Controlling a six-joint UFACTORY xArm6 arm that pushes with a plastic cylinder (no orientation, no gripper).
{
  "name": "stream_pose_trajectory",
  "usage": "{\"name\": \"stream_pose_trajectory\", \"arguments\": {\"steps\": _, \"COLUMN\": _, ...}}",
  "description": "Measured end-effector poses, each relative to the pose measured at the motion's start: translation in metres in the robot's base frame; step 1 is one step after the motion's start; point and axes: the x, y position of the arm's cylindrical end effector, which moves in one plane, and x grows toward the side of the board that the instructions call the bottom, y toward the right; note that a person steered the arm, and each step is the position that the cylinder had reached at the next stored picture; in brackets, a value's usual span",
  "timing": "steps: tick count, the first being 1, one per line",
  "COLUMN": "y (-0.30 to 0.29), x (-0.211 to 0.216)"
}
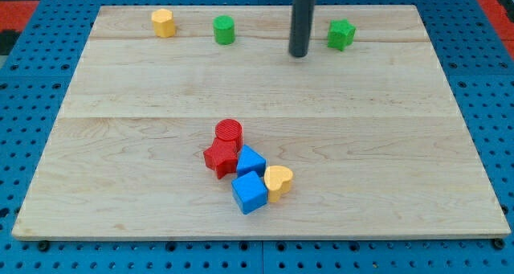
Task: Slightly push the green circle towards the center of the board
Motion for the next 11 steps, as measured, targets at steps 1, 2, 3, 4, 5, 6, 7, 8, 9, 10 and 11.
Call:
{"name": "stream_pose_trajectory", "arguments": {"steps": 1, "y": -0.064, "x": 0.021}}
{"name": "stream_pose_trajectory", "arguments": {"steps": 2, "y": -0.115, "x": 0.003}}
{"name": "stream_pose_trajectory", "arguments": {"steps": 3, "y": -0.170, "x": -0.012}}
{"name": "stream_pose_trajectory", "arguments": {"steps": 4, "y": -0.190, "x": -0.049}}
{"name": "stream_pose_trajectory", "arguments": {"steps": 5, "y": -0.189, "x": -0.081}}
{"name": "stream_pose_trajectory", "arguments": {"steps": 6, "y": -0.164, "x": -0.083}}
{"name": "stream_pose_trajectory", "arguments": {"steps": 7, "y": -0.158, "x": -0.082}}
{"name": "stream_pose_trajectory", "arguments": {"steps": 8, "y": -0.138, "x": -0.081}}
{"name": "stream_pose_trajectory", "arguments": {"steps": 9, "y": -0.114, "x": -0.081}}
{"name": "stream_pose_trajectory", "arguments": {"steps": 10, "y": -0.090, "x": -0.081}}
{"name": "stream_pose_trajectory", "arguments": {"steps": 11, "y": -0.108, "x": -0.099}}
